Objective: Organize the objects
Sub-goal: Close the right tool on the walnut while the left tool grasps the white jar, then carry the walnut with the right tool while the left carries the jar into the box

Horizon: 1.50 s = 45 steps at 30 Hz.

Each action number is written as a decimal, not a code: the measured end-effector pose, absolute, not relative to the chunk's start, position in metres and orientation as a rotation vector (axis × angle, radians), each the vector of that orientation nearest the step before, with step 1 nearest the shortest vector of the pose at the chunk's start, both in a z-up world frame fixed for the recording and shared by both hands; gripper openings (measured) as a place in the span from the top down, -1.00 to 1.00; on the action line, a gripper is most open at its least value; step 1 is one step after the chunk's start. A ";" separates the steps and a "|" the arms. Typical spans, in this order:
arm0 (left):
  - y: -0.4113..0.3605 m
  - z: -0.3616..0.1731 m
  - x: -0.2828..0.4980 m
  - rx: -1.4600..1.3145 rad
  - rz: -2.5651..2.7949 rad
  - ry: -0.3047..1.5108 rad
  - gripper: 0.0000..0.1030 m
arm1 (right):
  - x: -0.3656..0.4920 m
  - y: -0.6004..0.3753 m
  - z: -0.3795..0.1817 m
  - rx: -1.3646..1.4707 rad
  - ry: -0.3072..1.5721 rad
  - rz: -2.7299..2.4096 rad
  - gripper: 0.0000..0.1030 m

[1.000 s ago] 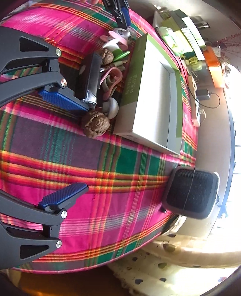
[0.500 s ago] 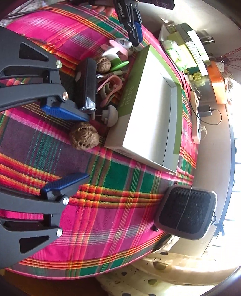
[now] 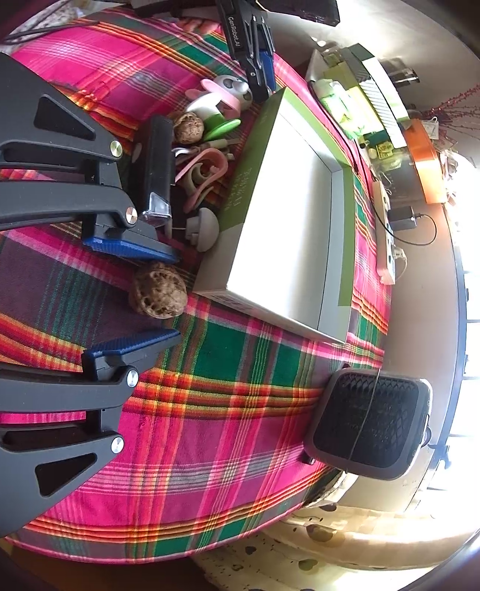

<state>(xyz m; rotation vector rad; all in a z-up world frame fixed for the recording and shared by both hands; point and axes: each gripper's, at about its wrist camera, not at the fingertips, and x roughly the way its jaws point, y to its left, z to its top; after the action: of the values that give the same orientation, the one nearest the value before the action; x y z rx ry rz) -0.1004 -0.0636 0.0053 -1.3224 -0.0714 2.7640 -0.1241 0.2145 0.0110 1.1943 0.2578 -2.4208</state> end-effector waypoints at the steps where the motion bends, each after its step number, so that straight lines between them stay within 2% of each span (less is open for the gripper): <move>1: -0.064 0.005 -0.101 -1.323 2.764 -0.074 0.06 | -0.124 0.214 0.011 1.195 0.257 -2.423 0.28; 4: -0.062 0.005 -0.101 -1.327 2.764 -0.078 0.07 | -0.124 0.214 0.011 1.195 0.247 -2.431 0.36; 8: -0.063 0.005 -0.102 -1.332 2.783 -0.100 0.10 | -0.123 0.213 0.011 1.195 0.247 -2.445 0.37; 15: -0.064 0.005 -0.103 -1.343 2.791 -0.095 0.50 | -0.121 0.211 0.011 1.199 0.236 -2.463 0.38; 27: -0.063 0.008 -0.101 -1.338 2.789 -0.093 0.51 | -0.117 0.212 0.015 1.204 0.210 -2.480 0.38; 45: -0.051 0.049 -0.102 -1.224 2.763 -0.071 0.51 | -0.119 0.201 0.054 1.118 0.181 -2.516 0.38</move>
<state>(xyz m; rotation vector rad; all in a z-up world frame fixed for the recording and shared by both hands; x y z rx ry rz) -0.1024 -0.0515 0.0488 -1.2240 -0.0712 2.7628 -0.1193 0.2014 0.0537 1.1181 0.1811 -2.5157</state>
